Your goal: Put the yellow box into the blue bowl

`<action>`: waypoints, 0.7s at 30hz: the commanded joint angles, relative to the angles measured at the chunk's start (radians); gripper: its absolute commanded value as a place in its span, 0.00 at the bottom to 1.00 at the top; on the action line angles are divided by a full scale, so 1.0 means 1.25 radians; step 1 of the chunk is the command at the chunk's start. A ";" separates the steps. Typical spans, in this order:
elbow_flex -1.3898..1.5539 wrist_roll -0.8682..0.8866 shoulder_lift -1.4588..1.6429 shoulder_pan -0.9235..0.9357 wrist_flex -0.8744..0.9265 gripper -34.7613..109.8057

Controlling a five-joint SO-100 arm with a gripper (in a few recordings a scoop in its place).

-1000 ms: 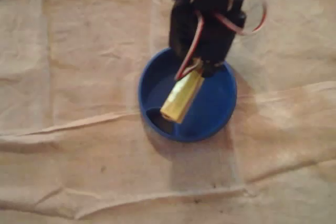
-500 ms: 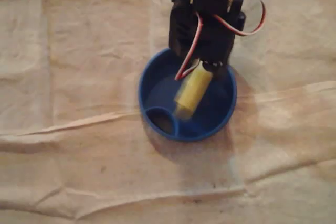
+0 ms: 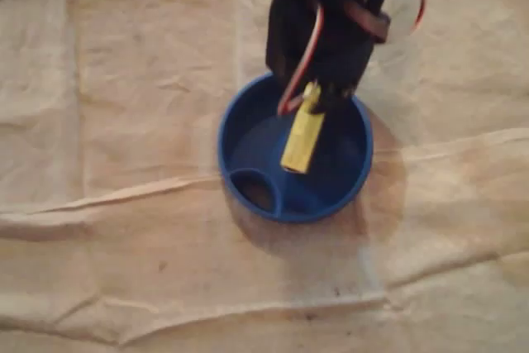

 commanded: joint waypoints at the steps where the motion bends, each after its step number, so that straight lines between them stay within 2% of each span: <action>1: -0.033 0.012 0.164 0.007 0.000 0.24; 21: -0.022 0.583 0.568 -0.042 0.004 0.24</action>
